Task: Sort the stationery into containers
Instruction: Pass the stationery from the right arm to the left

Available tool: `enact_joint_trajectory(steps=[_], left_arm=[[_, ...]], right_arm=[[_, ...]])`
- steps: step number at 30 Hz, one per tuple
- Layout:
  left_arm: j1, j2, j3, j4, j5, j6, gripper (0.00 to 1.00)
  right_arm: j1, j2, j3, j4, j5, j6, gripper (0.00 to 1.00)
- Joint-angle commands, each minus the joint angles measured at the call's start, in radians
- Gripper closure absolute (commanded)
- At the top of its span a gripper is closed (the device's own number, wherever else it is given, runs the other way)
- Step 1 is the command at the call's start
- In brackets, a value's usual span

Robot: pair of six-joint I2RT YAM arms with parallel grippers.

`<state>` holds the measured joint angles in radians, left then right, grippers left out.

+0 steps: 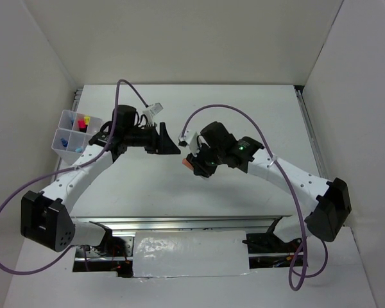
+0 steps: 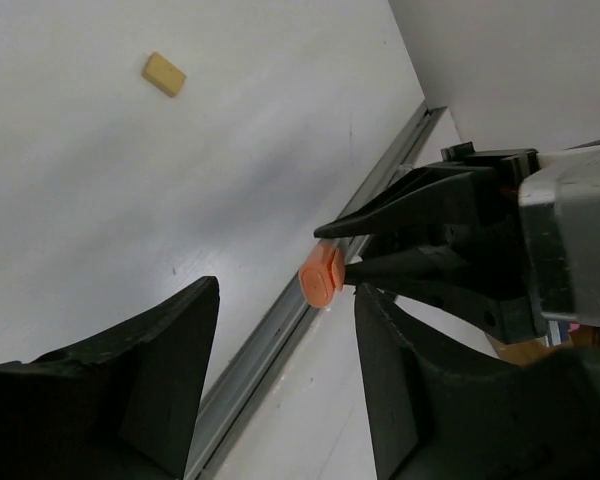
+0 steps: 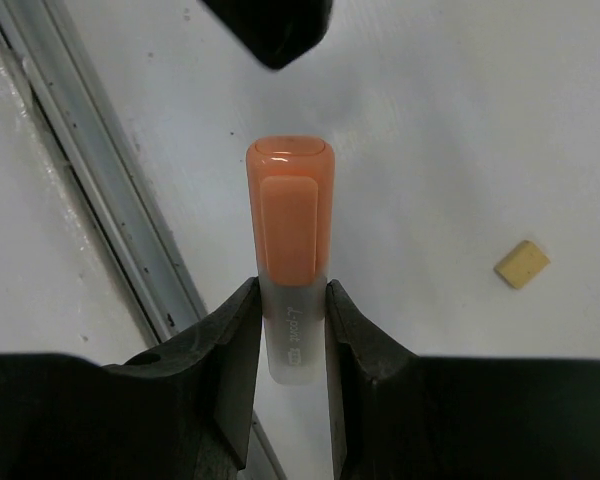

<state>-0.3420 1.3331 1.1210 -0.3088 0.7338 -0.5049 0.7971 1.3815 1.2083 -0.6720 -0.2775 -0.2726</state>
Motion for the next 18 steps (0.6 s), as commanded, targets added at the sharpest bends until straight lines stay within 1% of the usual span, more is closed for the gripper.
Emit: enact_joint_trajectory(steps=[1,4,14,18], left_arm=[[-0.006,0.015,-0.03,0.059,0.087,-0.044,0.33],[-0.029,0.021,-0.035,0.04,0.081,-0.02,0.33],[-0.034,0.02,-0.104,0.145,0.168,-0.101,0.33],[-0.034,0.011,-0.13,0.151,0.165,-0.106,0.37]], right_arm=[[0.025,0.005,0.068,0.058,0.126,0.039,1.0],[0.034,0.011,0.076,0.058,0.138,0.033,1.0],[0.079,0.042,0.094,0.045,0.149,0.003,1.0],[0.09,0.054,0.125,0.038,0.158,0.007,1.0]])
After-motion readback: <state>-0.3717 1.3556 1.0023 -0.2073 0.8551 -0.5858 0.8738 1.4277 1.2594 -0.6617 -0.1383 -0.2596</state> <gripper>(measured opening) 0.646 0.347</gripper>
